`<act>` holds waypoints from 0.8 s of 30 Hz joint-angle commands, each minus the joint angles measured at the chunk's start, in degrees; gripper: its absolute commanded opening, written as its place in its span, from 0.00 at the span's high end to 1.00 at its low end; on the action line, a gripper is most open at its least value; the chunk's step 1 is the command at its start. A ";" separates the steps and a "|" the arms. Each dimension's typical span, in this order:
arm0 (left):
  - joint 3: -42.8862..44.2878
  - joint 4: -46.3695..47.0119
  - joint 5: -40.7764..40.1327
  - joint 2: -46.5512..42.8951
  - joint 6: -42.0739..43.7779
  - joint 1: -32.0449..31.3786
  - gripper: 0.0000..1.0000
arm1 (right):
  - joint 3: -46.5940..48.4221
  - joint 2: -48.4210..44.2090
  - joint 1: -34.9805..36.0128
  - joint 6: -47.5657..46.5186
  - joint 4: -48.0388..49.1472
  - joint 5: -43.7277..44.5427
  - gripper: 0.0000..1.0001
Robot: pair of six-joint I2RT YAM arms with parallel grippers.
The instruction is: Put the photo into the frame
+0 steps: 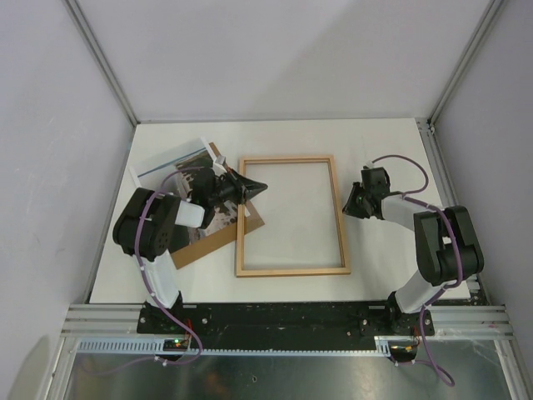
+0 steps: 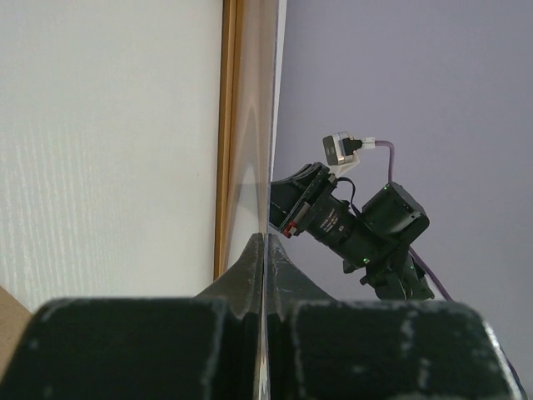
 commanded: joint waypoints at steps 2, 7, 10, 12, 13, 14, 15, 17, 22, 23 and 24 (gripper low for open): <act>-0.36 2.36 0.84 -1.15 -0.18 -0.23 1.00 | 0.90 -2.88 0.51 -0.57 -2.09 3.52 0.75; -0.44 2.36 0.72 -1.01 0.06 -0.15 1.00 | 0.47 -4.61 0.51 -0.44 -2.05 4.07 0.71; -0.29 2.36 0.72 -0.85 0.06 -0.16 1.00 | 0.03 -5.51 0.51 -0.32 -1.70 4.23 0.69; -0.20 2.36 0.70 -0.71 0.03 -0.15 1.00 | -0.27 -6.18 0.51 -0.28 -1.31 4.08 0.67; -0.17 2.36 0.74 -0.63 0.01 -0.14 1.00 | -0.34 -6.44 0.55 -0.31 -1.16 3.92 0.66; -0.15 2.36 0.76 -0.59 0.05 -0.14 1.00 | -0.38 -6.57 0.62 -0.42 -1.00 3.62 0.66; -0.10 2.36 0.73 -0.52 0.06 -0.19 1.00 | -0.45 -6.46 0.69 -0.47 -0.87 3.34 0.65; -0.06 2.36 0.70 -0.41 0.08 -0.17 1.00 | -0.43 -6.09 0.88 -0.65 -0.78 2.73 0.65; -0.10 2.35 0.76 -0.29 0.03 -0.14 1.00 | -0.42 -4.73 1.40 -0.91 -0.26 1.67 0.65; -0.07 2.36 0.77 -0.28 0.01 -0.19 1.00 | -0.42 -4.57 1.48 -0.98 -0.11 1.40 0.65; -0.06 2.36 0.82 -0.28 0.05 -0.16 1.00 | -0.42 -4.27 1.56 -1.06 -0.03 1.22 0.64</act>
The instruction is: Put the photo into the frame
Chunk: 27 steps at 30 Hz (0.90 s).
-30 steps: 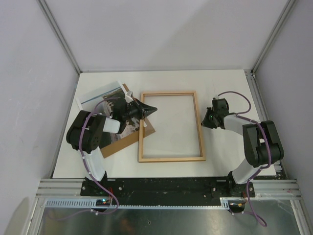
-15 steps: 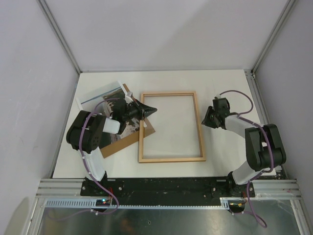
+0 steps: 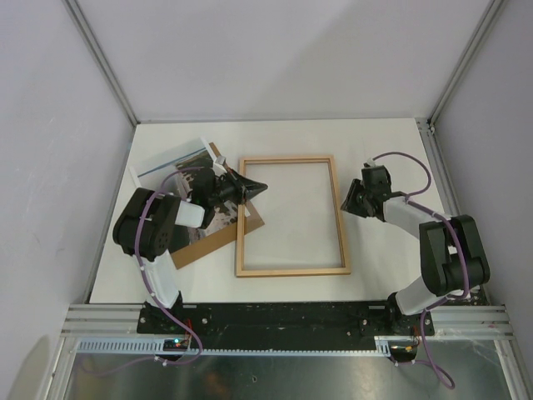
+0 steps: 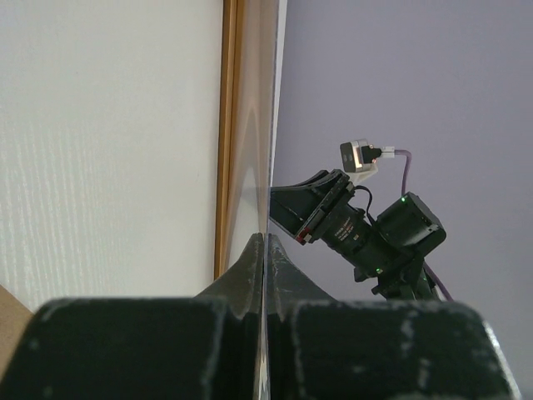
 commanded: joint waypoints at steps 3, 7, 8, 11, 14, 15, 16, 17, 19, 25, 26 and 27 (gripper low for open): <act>-0.03 2.36 0.82 -0.18 0.02 -0.13 1.00 | -0.18 1.08 0.72 -1.28 2.25 -1.04 0.63; -0.06 2.36 0.91 0.01 -0.08 -0.14 1.00 | 0.01 2.13 0.79 -1.30 2.12 -1.18 0.63; -0.11 2.36 0.97 0.00 -0.04 -0.13 1.00 | 0.05 2.37 0.76 -1.30 2.11 -1.18 0.63; -0.29 2.36 1.15 -0.02 -0.02 -0.12 1.00 | 0.10 2.89 0.81 -1.30 2.08 -1.17 0.65; -0.61 2.34 1.36 -0.04 0.09 -0.12 1.00 | 0.28 3.25 0.82 -1.32 1.98 -1.17 0.68; -0.69 2.35 1.45 -0.03 0.13 -0.12 1.00 | 0.31 3.33 0.82 -1.31 1.95 -1.17 0.70; -0.82 2.36 1.50 -0.02 0.11 -0.12 1.00 | 0.33 3.32 0.82 -1.30 1.94 -1.17 0.71; -0.93 2.36 1.57 -0.02 0.14 -0.12 1.00 | 0.34 3.36 0.82 -1.30 1.89 -1.13 0.72; -1.17 2.36 1.71 -0.13 0.21 -0.14 1.00 | 0.34 3.44 0.86 -1.30 1.81 -1.05 0.73; -1.72 2.36 2.12 -0.56 0.40 -0.05 1.00 | 0.36 3.75 0.84 -1.30 1.75 -0.83 0.75; -1.78 2.32 2.23 -0.60 0.42 -0.04 1.00 | 0.44 3.79 0.79 -1.30 1.71 -0.83 0.76; -1.81 2.30 2.28 -0.62 0.43 -0.04 1.00 | 0.48 3.82 0.80 -1.30 1.64 -0.78 0.76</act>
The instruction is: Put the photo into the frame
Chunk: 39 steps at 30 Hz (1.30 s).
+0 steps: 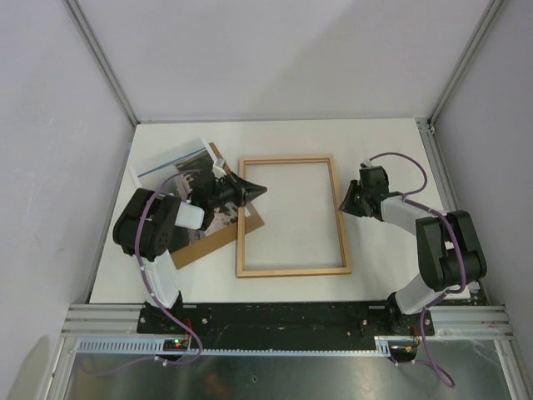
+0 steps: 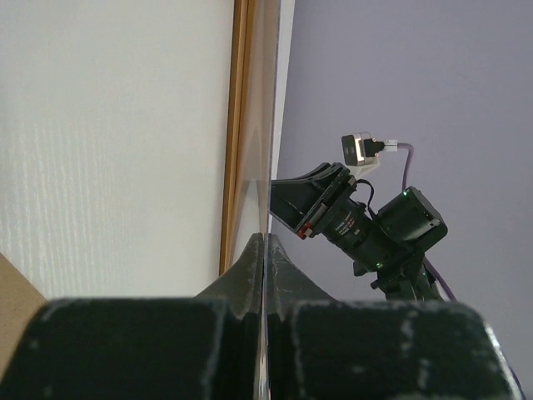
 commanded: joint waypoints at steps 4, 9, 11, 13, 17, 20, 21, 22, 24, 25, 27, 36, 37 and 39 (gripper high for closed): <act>-0.82 2.15 2.36 -0.80 0.48 -0.10 1.00 | 0.52 1.66 0.34 -0.98 -0.90 1.36 0.76; -1.30 2.09 2.25 -1.04 0.61 -0.08 1.00 | 0.65 1.87 0.34 -0.99 -0.88 1.37 0.77; -1.50 2.06 2.24 -1.15 0.72 -0.06 1.00 | 0.66 1.91 0.38 -0.99 -0.91 1.37 0.77; -1.75 2.06 2.26 -1.22 0.75 -0.05 1.00 | 0.69 1.97 0.33 -0.99 -1.03 1.43 0.77; -2.05 2.08 2.29 -1.25 0.92 -0.06 1.00 | 0.70 2.03 0.34 -0.99 -1.01 1.45 0.77; -2.28 2.06 2.24 -1.39 1.00 -0.05 1.00 | 0.70 2.11 0.39 -1.01 -1.04 1.45 0.77; -2.42 2.06 2.22 -1.46 1.01 -0.05 1.00 | 0.74 2.14 0.41 -1.00 -1.02 1.45 0.77; -2.54 2.06 2.22 -1.54 1.06 -0.05 1.00 | 0.76 2.15 0.42 -1.00 -1.02 1.45 0.77; -2.80 2.06 2.19 -1.78 1.21 -0.05 1.00 | 0.78 2.27 0.43 -0.99 -1.01 1.41 0.77; -2.86 2.06 2.20 -1.83 1.25 -0.05 1.00 | 0.83 2.30 0.43 -0.99 -1.10 1.39 0.77; -2.94 2.06 2.23 -1.78 1.30 -0.05 1.00 | 0.90 2.33 0.43 -1.06 -1.14 1.37 0.77; -3.26 2.12 2.22 -2.07 1.43 0.02 1.00 | 1.09 2.66 0.55 -1.08 -1.24 1.43 0.77; -3.31 2.09 2.22 -2.07 1.45 0.03 1.00 | 1.07 2.67 0.58 -1.08 -1.25 1.44 0.77; -3.45 2.06 2.01 -2.08 1.51 0.03 1.00 | 1.08 2.69 0.60 -1.08 -1.27 1.45 0.77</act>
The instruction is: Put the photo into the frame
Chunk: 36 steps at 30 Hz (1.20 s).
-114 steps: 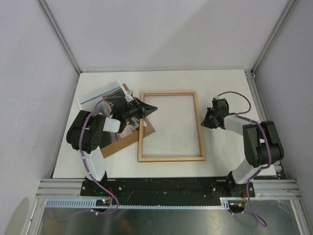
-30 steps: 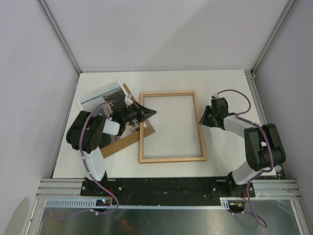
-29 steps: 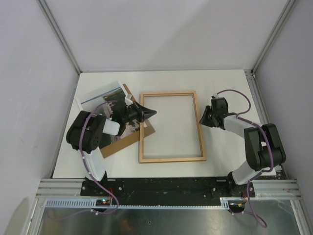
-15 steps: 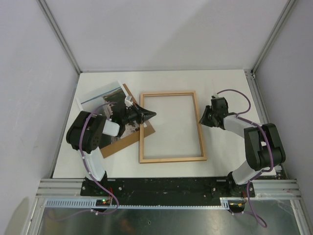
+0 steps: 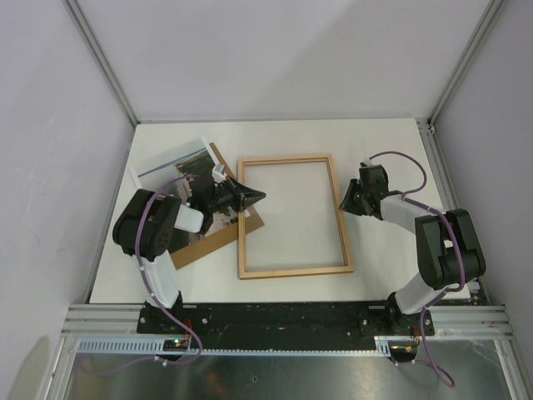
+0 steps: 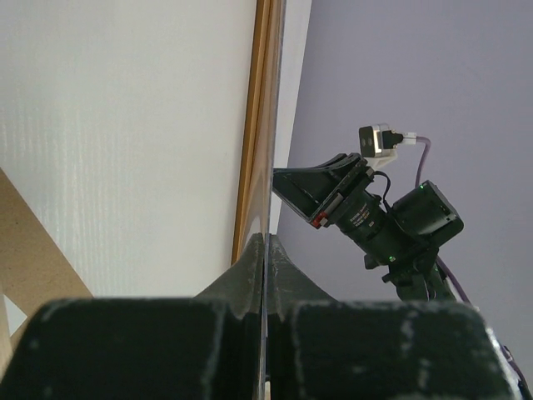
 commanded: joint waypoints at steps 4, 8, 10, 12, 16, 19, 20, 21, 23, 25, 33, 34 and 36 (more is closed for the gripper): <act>-1.24 2.06 1.35 -2.34 1.20 -0.12 1.00 | 0.41 2.05 0.57 -1.08 -1.52 1.43 0.77; -2.03 2.06 0.76 -2.95 1.44 -0.17 1.00 | 0.39 2.00 0.65 -1.08 -1.64 1.42 0.77; -2.42 2.07 0.44 -3.31 1.71 -0.20 1.00 | 0.41 2.02 0.57 -1.08 -1.63 1.46 0.77; -2.82 2.06 0.11 -3.64 1.88 -0.20 1.00 | 0.41 2.05 0.66 -1.08 -1.59 1.49 0.77; -3.13 1.99 -0.02 -3.93 2.21 -0.25 1.00 | 0.41 2.05 0.65 -1.08 -1.60 1.42 0.77; -3.26 2.00 0.06 -3.83 2.22 -0.40 1.00 | 0.36 2.06 0.74 -1.08 -1.69 1.41 0.77; -3.27 2.04 0.05 -3.80 2.23 -0.48 1.00 | 0.39 2.01 0.72 -1.08 -1.73 1.41 0.77; -3.28 2.06 0.08 -3.57 2.23 -0.52 1.00 | 0.40 2.03 0.70 -1.08 -1.75 1.41 0.77; -3.17 2.07 0.18 -3.28 2.19 -0.55 1.00 | 0.41 2.05 0.76 -1.08 -1.73 1.41 0.77; -2.95 2.08 0.31 -3.04 2.09 -0.69 1.00 | 0.37 2.01 0.71 -1.08 -1.76 1.41 0.77; -1.24 2.08 1.22 -1.84 2.18 -0.91 1.00 | 0.38 2.06 0.77 -1.17 -1.58 1.21 0.77; -0.90 2.08 1.37 -1.66 2.21 -0.91 1.00 | 0.35 2.06 0.78 -1.21 -1.55 1.14 0.77; -0.36 2.08 1.66 -1.05 2.01 -0.91 1.00 | 0.38 2.08 0.78 -1.24 -1.52 0.97 0.77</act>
